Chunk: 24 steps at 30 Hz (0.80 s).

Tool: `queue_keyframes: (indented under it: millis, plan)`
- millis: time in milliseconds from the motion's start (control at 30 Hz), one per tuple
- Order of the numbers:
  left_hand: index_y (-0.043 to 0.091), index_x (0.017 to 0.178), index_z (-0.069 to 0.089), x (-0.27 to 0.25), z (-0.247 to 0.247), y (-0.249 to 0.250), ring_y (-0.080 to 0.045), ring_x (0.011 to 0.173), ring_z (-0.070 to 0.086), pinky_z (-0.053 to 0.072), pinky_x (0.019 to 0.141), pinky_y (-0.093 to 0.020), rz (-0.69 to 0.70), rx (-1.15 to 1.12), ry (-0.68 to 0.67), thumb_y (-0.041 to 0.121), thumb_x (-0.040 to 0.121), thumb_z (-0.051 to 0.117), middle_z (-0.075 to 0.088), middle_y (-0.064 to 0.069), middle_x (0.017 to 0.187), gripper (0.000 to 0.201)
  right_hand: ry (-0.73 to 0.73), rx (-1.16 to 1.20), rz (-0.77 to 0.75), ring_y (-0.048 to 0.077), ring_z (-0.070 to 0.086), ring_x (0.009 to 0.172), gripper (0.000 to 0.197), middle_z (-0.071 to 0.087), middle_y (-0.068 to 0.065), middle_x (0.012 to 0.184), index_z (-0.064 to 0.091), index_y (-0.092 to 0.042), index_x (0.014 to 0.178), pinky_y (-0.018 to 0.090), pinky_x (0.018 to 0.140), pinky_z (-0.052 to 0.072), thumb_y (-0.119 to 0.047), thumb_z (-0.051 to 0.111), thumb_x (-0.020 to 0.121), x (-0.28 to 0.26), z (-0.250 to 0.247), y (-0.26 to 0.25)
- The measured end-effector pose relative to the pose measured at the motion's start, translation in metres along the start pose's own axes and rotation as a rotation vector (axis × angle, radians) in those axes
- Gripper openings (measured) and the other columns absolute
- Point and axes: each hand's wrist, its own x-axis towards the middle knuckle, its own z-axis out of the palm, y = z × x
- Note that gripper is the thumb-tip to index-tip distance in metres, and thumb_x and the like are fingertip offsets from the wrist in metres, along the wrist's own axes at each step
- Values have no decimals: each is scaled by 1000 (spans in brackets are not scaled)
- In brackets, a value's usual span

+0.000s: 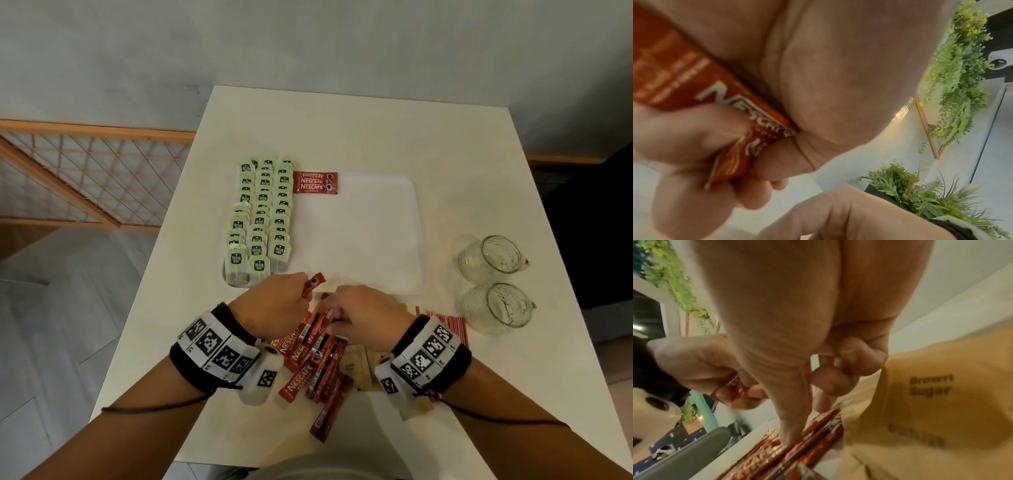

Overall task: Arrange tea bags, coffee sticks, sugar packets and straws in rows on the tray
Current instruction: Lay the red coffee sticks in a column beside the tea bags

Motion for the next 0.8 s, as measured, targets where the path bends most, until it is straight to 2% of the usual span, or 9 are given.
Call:
queue_keyframes:
  millis: [67, 133, 233, 300, 467, 533, 633, 700, 800]
  plan:
    - [19, 95, 49, 0, 4, 2, -11, 72, 52, 38, 60, -27, -1, -34, -7, 19, 100, 37, 58, 1, 90, 13, -11, -77, -15, 9, 50, 90, 48, 50, -13, 101, 54, -36, 140, 30, 73, 39, -39, 66, 94, 1, 3, -4]
    - [21, 91, 47, 0, 9, 4, -10, 68, 50, 38, 59, -28, -6, -77, -2, 30, 101, 39, 57, 4, 85, 16, -12, -130, -23, 13, 55, 91, 44, 56, -8, 108, 55, -31, 136, 30, 71, 36, -41, 67, 94, 1, 4, -7]
    - [23, 87, 47, 0, 14, 5, -10, 69, 52, 39, 60, -28, 0, -81, 23, 41, 101, 41, 59, 5, 84, 23, 5, -133, -43, 18, 63, 98, 31, 62, -6, 118, 62, -28, 121, 32, 75, 47, -40, 68, 92, 2, 7, -6]
    - [23, 85, 46, -2, 16, 7, -11, 70, 52, 39, 60, -28, 12, -74, 27, 40, 101, 43, 59, 4, 84, 24, 3, -141, -48, 17, 65, 98, 28, 63, -7, 119, 66, -31, 119, 37, 81, 54, -40, 68, 92, 2, 8, -6]
    - [23, 82, 44, -6, 18, 13, -12, 70, 52, 38, 61, -28, 33, -100, 78, 35, 100, 44, 59, 3, 82, 22, 4, -137, -67, 19, 64, 94, 22, 62, -3, 113, 74, -25, 112, 38, 81, 53, -36, 64, 95, 0, 6, -8]
    - [22, 83, 45, -5, 19, 12, -14, 71, 53, 41, 62, -30, 34, -97, 108, 35, 100, 43, 60, 2, 82, 21, 14, -117, -90, 16, 63, 95, 21, 60, -6, 115, 74, -31, 113, 36, 82, 52, -37, 62, 96, 0, 5, -8]
    - [21, 84, 45, -3, 19, 10, -17, 71, 54, 44, 66, -34, 24, -86, 120, 31, 98, 44, 59, 1, 80, 17, 39, -100, -102, 14, 59, 90, 22, 56, -8, 105, 74, -37, 114, 33, 77, 49, -40, 61, 97, -1, 3, -7]
    - [22, 82, 45, -2, 17, 8, -16, 68, 52, 42, 63, -34, 26, -100, 129, 31, 97, 44, 57, 2, 78, 18, 57, -87, -99, 13, 57, 87, 23, 52, -8, 101, 74, -35, 115, 31, 73, 46, -41, 62, 97, -3, 0, -5]
    - [21, 76, 43, -3, 11, 8, -12, 60, 44, 34, 57, -30, 65, -134, 164, 36, 100, 46, 51, 5, 69, 28, 120, -19, -101, 13, 58, 91, 22, 54, -10, 108, 76, -32, 113, 33, 77, 47, -40, 64, 96, -6, -5, 0]
